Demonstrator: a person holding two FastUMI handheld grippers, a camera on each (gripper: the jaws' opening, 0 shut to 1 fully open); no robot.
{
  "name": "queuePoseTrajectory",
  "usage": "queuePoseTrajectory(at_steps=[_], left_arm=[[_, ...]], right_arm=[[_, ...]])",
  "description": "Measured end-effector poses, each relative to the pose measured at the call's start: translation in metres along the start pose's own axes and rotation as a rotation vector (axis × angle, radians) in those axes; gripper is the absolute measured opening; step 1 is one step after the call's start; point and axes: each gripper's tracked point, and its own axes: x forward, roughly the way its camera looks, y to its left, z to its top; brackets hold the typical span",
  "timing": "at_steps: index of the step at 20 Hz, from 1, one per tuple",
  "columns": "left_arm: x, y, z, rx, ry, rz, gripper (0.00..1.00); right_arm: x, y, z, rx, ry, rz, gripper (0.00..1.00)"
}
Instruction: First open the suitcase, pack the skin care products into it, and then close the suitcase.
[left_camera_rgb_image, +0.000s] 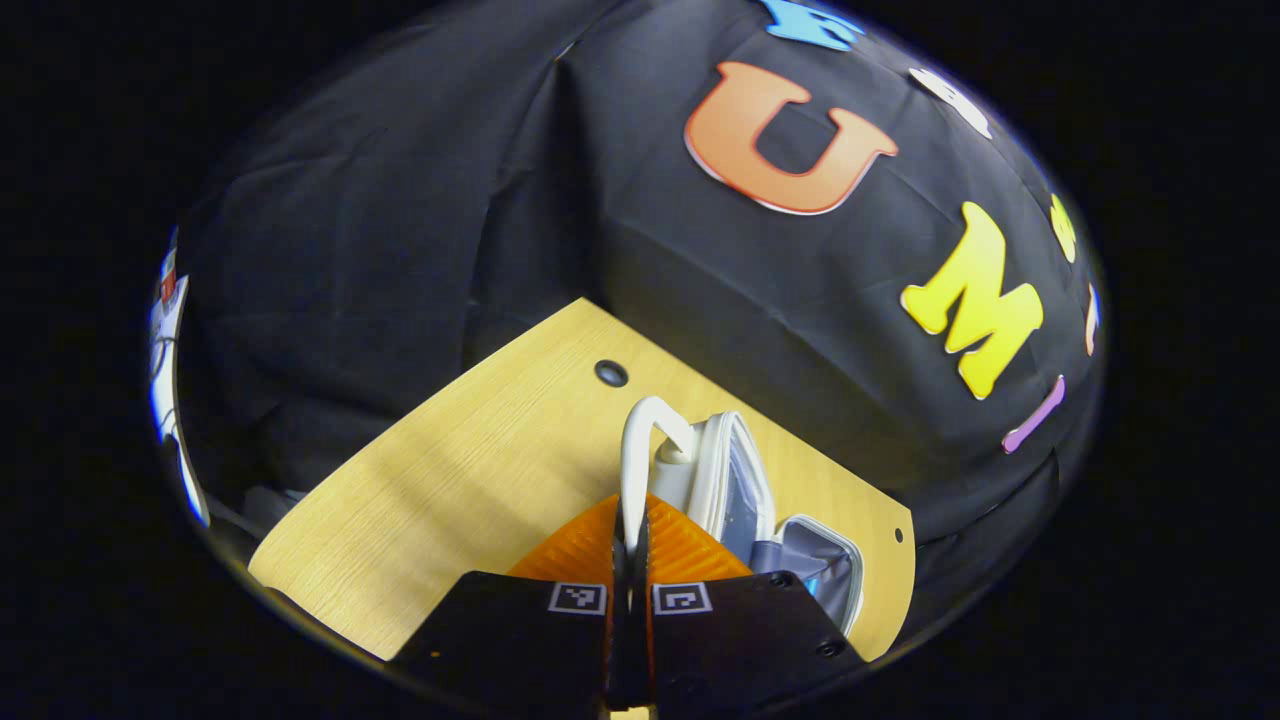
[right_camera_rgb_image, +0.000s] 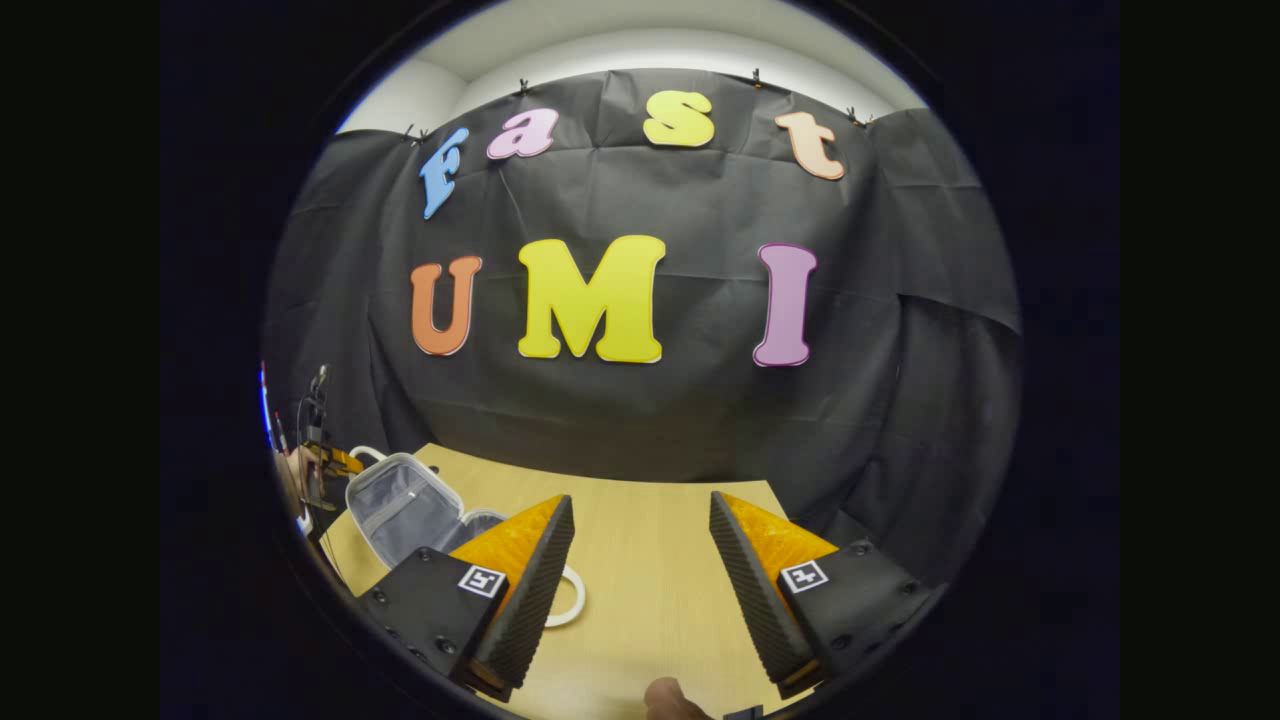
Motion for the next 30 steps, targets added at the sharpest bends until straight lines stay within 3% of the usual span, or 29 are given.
queuePoseTrajectory(at_steps=[5,8,13,19,23,30], left_arm=[[-0.034,-0.097,0.008,0.154,-0.056,-0.117,0.03],[-0.046,-0.146,-0.007,0.191,-0.056,-0.155,0.03],[-0.054,-0.227,-0.052,0.213,-0.003,-0.283,0.03],[-0.039,-0.286,-0.126,0.32,0.061,-0.282,0.03],[-0.017,-0.316,-0.181,0.331,0.128,-0.302,0.03],[0.012,-0.322,-0.25,0.518,0.239,-0.205,0.03]], right_arm=[[0.001,-0.005,0.007,0.007,-0.019,0.057,0.81],[-0.001,-0.007,0.01,0.004,-0.024,0.089,0.81],[-0.005,-0.012,0.006,-0.011,-0.028,0.124,0.81],[-0.012,-0.042,-0.009,0.011,0.009,0.107,0.81],[-0.017,-0.068,-0.025,0.03,0.053,0.076,0.81],[-0.022,-0.104,-0.047,0.041,0.101,0.039,0.81]])
